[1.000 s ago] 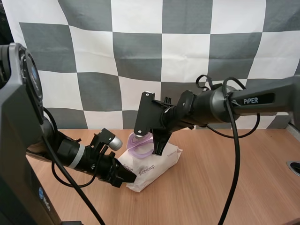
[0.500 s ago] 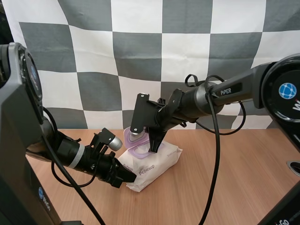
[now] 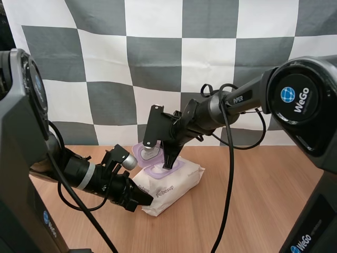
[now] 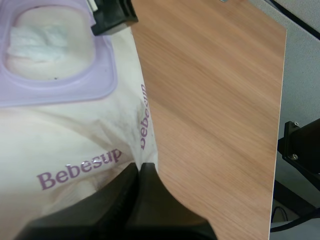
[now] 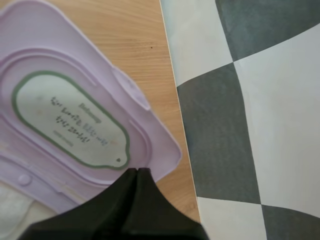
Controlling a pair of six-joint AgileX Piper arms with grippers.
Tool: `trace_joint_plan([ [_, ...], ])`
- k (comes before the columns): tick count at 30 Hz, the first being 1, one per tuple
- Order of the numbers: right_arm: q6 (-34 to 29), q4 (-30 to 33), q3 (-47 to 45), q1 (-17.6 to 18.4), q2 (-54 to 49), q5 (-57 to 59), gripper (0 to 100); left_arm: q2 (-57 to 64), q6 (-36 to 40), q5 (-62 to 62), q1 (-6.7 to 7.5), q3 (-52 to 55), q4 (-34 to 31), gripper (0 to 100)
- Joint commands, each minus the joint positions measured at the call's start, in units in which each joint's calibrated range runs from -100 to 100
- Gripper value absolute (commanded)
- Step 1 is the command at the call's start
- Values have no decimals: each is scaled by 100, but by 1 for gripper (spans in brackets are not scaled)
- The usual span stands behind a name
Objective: Open the wet wipes lid
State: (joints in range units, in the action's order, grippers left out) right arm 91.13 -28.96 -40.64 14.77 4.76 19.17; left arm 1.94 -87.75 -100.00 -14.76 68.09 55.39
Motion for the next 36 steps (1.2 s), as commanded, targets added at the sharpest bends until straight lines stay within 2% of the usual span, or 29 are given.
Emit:
trace_joint_plan([
  [1,55,7,48,0,51,0,0,2,-3,0,5,-7,-2,0],
  [10,55,-144,219,8,90,0,0,2,-3,0,5,-7,-1,0],
  [15,-519,-157,219,-6,-101,0,0,83,254,0,5,-45,-1,2],
  [18,-932,-120,219,-6,-520,0,0,360,651,0,-5,-256,-37,13],
  [21,-1250,-88,219,-6,-1074,108,0,844,1242,0,-5,-572,-85,33],
  [24,-1609,109,219,-40,-1757,416,22,1461,1811,0,-5,-911,-140,49],
  [26,-1923,211,219,-103,-2147,522,29,1831,2042,0,-5,-1057,-140,52],
  [28,-2326,431,219,-234,-2688,741,32,2377,2214,0,-5,-1166,-140,52],
  [31,-2784,526,219,-469,-3369,1428,28,3071,2369,51,-5,-1224,-119,51],
  [32,-2949,539,219,-562,-3608,1813,23,3345,2444,212,-5,-1224,-119,49],
  [34,-3214,631,219,-726,-4046,2592,5,3914,2643,535,-5,-1224,-96,40],
  [35,-3321,670,219,-806,-4291,2945,0,4197,2721,613,-5,-1211,-42,33],
  [36,-3377,697,219,-883,-4535,3242,0,4475,2826,735,-5,-1211,-14,25],
])
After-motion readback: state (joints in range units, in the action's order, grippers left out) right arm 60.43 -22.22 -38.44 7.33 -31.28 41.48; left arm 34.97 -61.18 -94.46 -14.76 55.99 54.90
